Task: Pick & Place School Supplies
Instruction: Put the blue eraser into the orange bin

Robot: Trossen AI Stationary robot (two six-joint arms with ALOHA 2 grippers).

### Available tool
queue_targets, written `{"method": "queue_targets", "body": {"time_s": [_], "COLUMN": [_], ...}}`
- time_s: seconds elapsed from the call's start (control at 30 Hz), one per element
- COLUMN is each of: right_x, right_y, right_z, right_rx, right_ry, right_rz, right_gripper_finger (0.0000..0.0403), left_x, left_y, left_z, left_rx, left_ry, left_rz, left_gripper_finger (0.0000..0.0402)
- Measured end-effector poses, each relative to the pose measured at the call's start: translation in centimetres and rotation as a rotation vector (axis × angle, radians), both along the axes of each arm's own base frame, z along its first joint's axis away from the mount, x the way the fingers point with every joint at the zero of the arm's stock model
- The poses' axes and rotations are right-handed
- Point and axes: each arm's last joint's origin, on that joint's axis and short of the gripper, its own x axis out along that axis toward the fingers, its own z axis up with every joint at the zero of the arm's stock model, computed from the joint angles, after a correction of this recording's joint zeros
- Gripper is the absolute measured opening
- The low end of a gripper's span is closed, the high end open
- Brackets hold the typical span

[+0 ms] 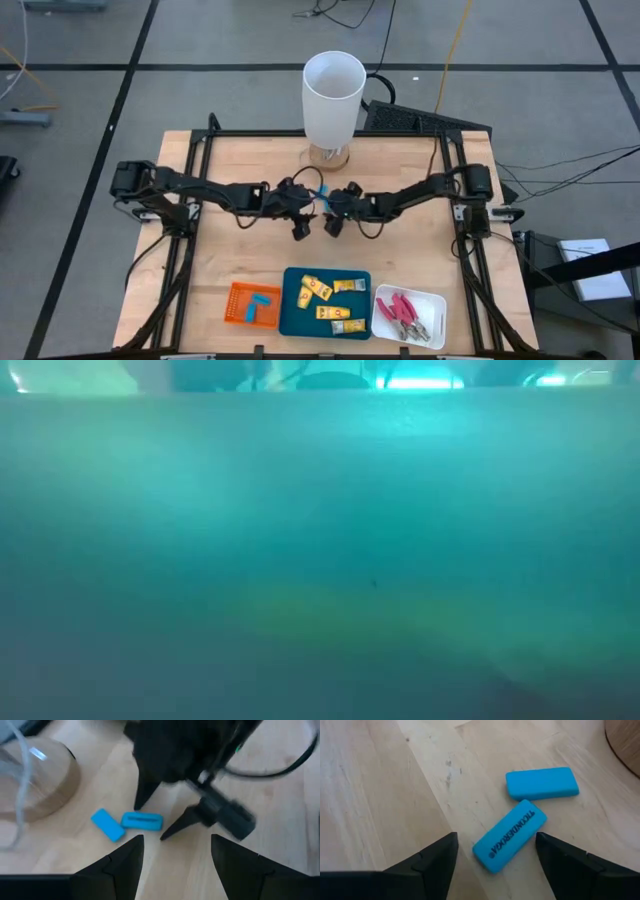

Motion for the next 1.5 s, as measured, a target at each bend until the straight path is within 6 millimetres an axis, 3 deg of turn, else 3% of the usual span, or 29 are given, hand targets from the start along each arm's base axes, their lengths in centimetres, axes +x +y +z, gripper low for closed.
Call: {"method": "queue_targets", "body": {"time_s": [0.33,0.67,0.9,1.2,1.5], "right_x": [-0.3,-0.4,-0.3,-0.9,-2.3], "right_y": [-0.7,-0.7,-0.7,0.2,2.4], "right_z": [-0.8,-1.0,-0.8,2.7,6.5], "right_rx": [0.018,-0.001,-0.073,-0.186,-0.353], "right_ry": [0.074,0.099,0.124,0.115,0.153], "right_rz": [-0.040,-0.016,0.064,0.188,0.236], "right_gripper_finger": [0.0206,0.0102,0.0068,0.0065,0.0067], "left_x": [-2.2,-2.4,-2.5,-2.5,-2.5], "left_y": [-1.5,-2.7,-3.6,-3.8,-3.8], "left_z": [3.4,3.1,3.5,3.5,3.6], "left_rx": [0.035,0.036,0.025,0.004,-0.028], "left_ry": [-0.051,-0.025,-0.056,-0.065,-0.077], "left_rz": [-0.025,-0.025,-0.047,-0.037,-0.011], "left_gripper_finger": [0.0234,0.0234,0.0234,0.0234,0.0234]}}
